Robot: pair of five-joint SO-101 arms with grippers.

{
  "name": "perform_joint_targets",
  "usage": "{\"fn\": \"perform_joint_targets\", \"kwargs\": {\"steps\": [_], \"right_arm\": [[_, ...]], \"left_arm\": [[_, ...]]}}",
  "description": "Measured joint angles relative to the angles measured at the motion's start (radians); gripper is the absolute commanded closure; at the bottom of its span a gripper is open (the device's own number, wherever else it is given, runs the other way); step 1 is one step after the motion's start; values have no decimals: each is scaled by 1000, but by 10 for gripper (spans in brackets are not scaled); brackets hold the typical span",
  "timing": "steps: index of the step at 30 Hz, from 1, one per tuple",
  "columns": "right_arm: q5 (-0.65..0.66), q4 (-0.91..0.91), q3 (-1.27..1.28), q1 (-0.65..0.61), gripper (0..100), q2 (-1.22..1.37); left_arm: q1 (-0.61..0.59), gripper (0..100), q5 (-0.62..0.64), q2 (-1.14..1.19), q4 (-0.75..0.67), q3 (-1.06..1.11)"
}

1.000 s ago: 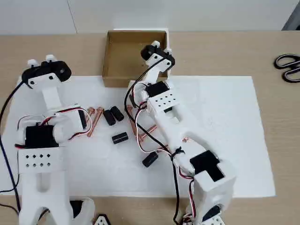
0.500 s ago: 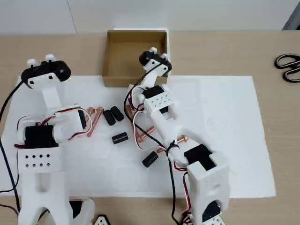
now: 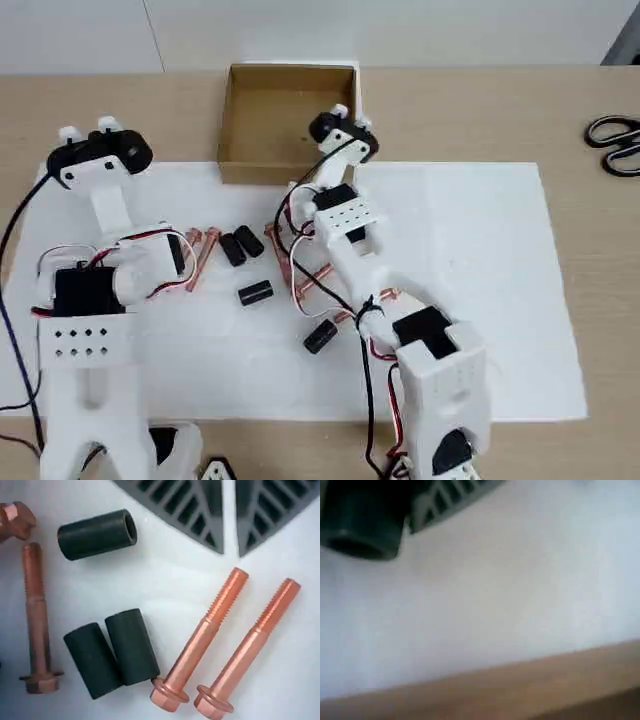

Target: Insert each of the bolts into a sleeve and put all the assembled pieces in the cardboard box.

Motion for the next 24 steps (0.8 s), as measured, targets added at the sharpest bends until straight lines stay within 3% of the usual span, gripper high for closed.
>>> {"fn": "perform_joint_targets", "kwargs": {"steps": [7, 18, 24], "right_arm": [[2, 32, -18, 26, 995, -3], [5, 450, -138, 25, 995, -203], [132, 523, -141, 34, 995, -410]], "left_arm": [[0, 994, 0, 0, 0, 0], [0, 994, 0, 0, 57, 0], [0, 994, 0, 0, 57, 0]]}}
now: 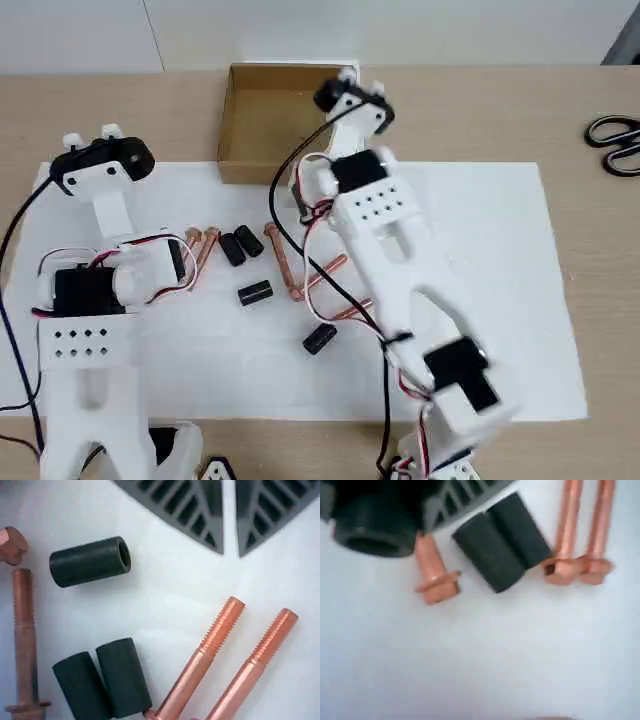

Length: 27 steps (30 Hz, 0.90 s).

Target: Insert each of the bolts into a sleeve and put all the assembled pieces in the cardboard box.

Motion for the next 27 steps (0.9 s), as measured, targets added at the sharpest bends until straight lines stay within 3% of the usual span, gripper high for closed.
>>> {"fn": "perform_joint_targets", "kwargs": {"steps": [6, 9, 14, 21, 27], "right_arm": [[213, 222, 0, 12, 992, -164], [242, 341, 0, 14, 992, -236], [275, 381, 0, 12, 992, -416], [404, 353, 224, 17, 991, -732], [462, 75, 710, 18, 994, -1102]], "left_arm": [[0, 994, 0, 0, 3, 0], [0, 994, 0, 0, 37, -20], [68, 994, -35, 0, 92, -94], [143, 994, -68, 0, 75, -107], [147, 994, -71, 95, 72, -107]]}}
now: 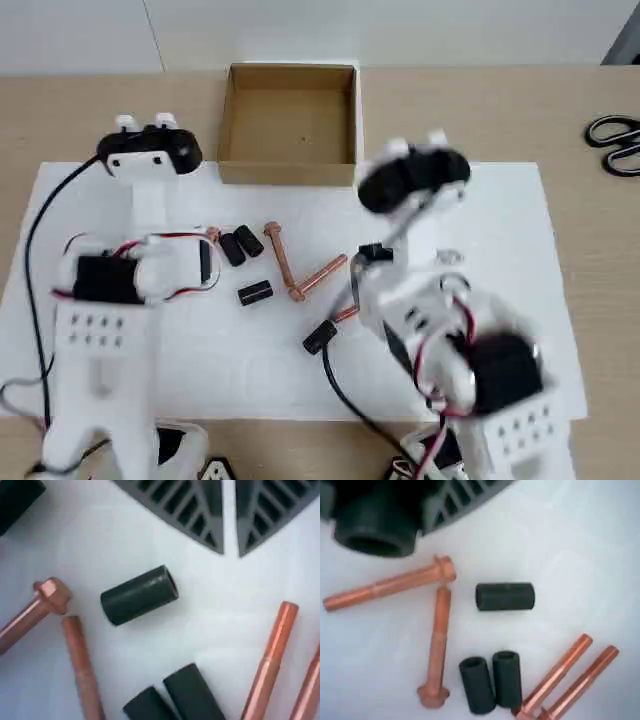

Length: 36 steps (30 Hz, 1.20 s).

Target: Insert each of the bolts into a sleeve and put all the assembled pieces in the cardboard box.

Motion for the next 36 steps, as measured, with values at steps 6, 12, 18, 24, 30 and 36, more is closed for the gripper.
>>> {"fn": "perform_joint_targets", "kwargs": {"steps": [6, 12, 18, 24, 30, 36], "right_arm": [[101, -321, 551, 25, 995, -440], [123, -508, 898, 138, 995, -763], [126, -540, 1003, 158, 995, -770], [126, -592, 1080, 158, 995, -787], [126, -686, 1132, 158, 995, -786], [126, -694, 1134, 158, 995, -786]], "left_arm": [[0, 994, -43, 255, 32, -112], [-28, 994, -204, 531, 187, -451], [-163, 993, -295, 671, 199, -578], [-173, 993, -416, 769, 203, -578], [-175, 992, -434, 882, 201, -578], [-175, 888, -434, 964, 176, -609]]}}
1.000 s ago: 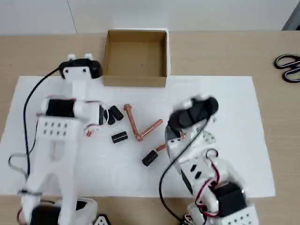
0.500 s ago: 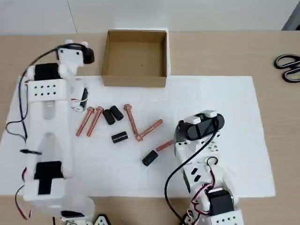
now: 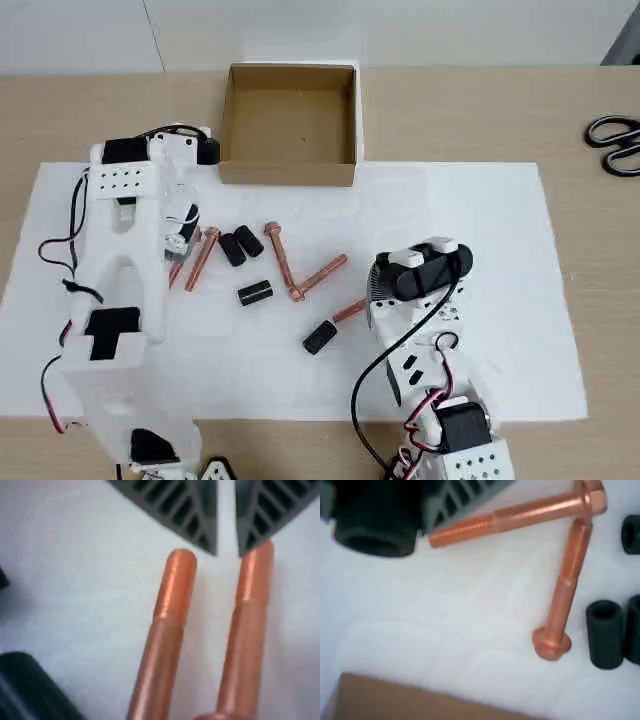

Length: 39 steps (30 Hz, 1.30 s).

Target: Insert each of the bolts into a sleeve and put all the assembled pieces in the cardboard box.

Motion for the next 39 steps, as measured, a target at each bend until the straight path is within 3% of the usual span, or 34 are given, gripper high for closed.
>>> {"fn": "perform_joint_targets", "kwargs": {"steps": [24, 34, 39], "right_arm": [[0, 0, 0, 0, 995, 0], [0, 0, 0, 0, 995, 0], [0, 0, 0, 0, 995, 0]], "left_arm": [[-3, 867, -2, 288, -3, -301], [-37, 869, -29, 368, -3, -333], [-43, 998, -48, 381, -2, -341]]}}
